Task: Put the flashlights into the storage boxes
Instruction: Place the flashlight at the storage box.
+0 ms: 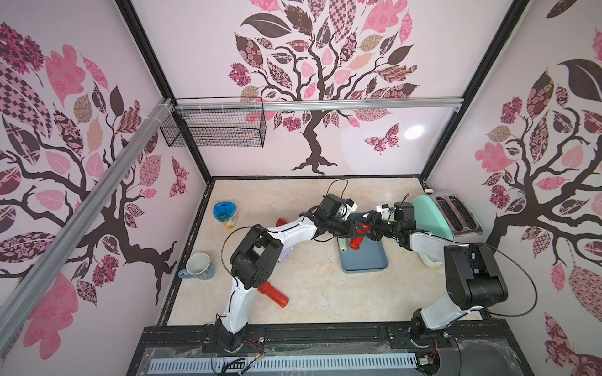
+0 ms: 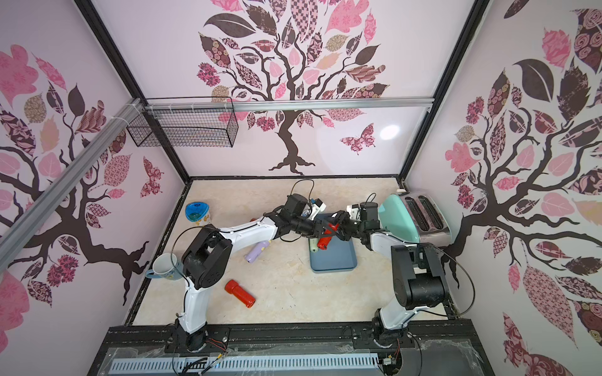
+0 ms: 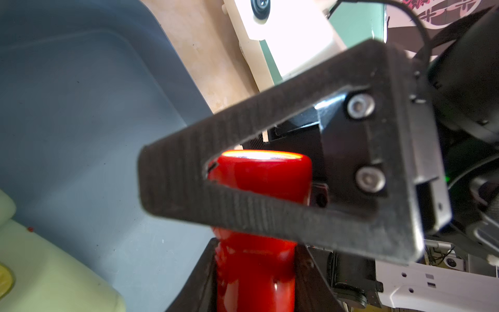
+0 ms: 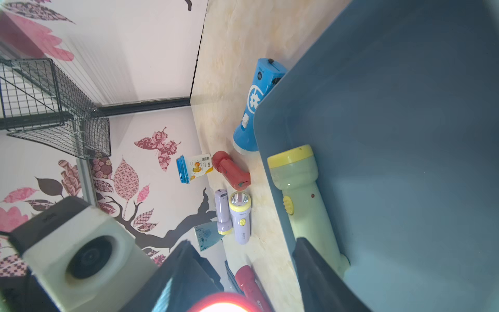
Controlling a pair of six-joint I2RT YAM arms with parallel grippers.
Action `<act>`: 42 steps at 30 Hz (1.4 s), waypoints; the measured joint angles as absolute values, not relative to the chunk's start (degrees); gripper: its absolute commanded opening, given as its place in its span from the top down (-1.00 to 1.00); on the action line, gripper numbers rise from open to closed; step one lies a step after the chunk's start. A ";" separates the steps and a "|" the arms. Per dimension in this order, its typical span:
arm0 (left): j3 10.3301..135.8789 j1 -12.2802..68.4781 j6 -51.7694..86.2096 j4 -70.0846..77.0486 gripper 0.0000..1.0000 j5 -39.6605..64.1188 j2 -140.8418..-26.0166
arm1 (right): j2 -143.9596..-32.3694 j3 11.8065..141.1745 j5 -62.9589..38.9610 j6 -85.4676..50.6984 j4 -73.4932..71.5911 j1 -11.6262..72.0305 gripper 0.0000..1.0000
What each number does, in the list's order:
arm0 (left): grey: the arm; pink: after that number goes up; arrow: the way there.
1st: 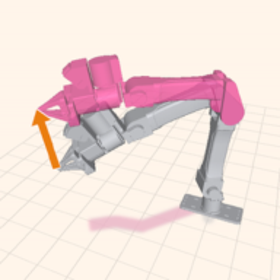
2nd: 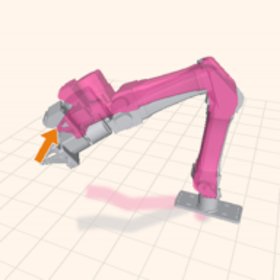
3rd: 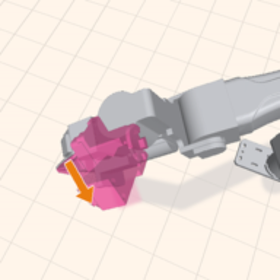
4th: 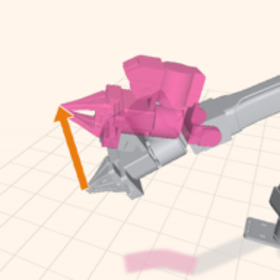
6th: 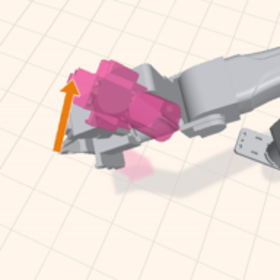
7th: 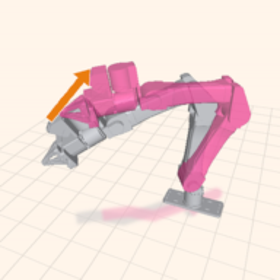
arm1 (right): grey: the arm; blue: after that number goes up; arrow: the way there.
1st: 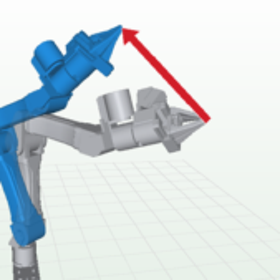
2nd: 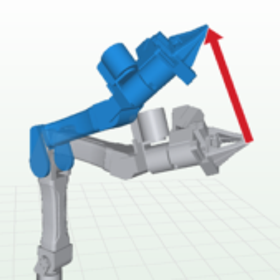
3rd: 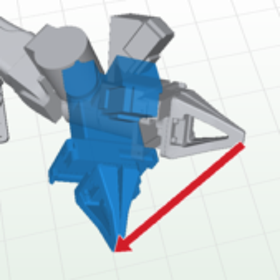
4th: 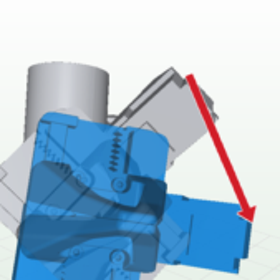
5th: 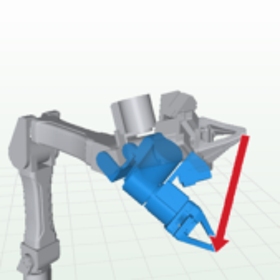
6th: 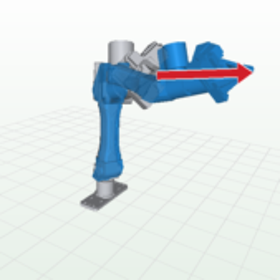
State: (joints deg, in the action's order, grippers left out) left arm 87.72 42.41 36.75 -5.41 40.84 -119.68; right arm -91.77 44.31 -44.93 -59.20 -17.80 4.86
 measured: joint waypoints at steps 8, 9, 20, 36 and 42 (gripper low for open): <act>87.79 42.41 38.19 -5.37 0.45 40.73 -120.16 | -91.79 44.31 -44.36 -59.51 -18.24 4.89 0.10; 87.79 42.41 38.37 -5.32 0.36 40.64 -120.16 | -91.79 44.31 -44.25 -59.40 -18.24 4.91 0.14; 83.57 40.71 43.70 0.32 -0.86 39.86 -118.32 | -91.79 44.75 -43.07 -55.81 -17.02 5.04 0.22; 76.93 37.93 46.72 2.02 -0.50 35.31 -112.40 | -91.74 38.35 -43.16 -54.22 -35.92 5.08 0.21; 76.93 37.93 48.14 1.98 -0.41 34.30 -112.40 | -91.74 36.12 -43.07 -55.72 -43.66 5.08 0.18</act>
State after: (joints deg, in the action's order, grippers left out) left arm 76.93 37.93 48.14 1.98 34.30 -112.40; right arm -91.74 36.12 -43.07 -55.72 -43.66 5.08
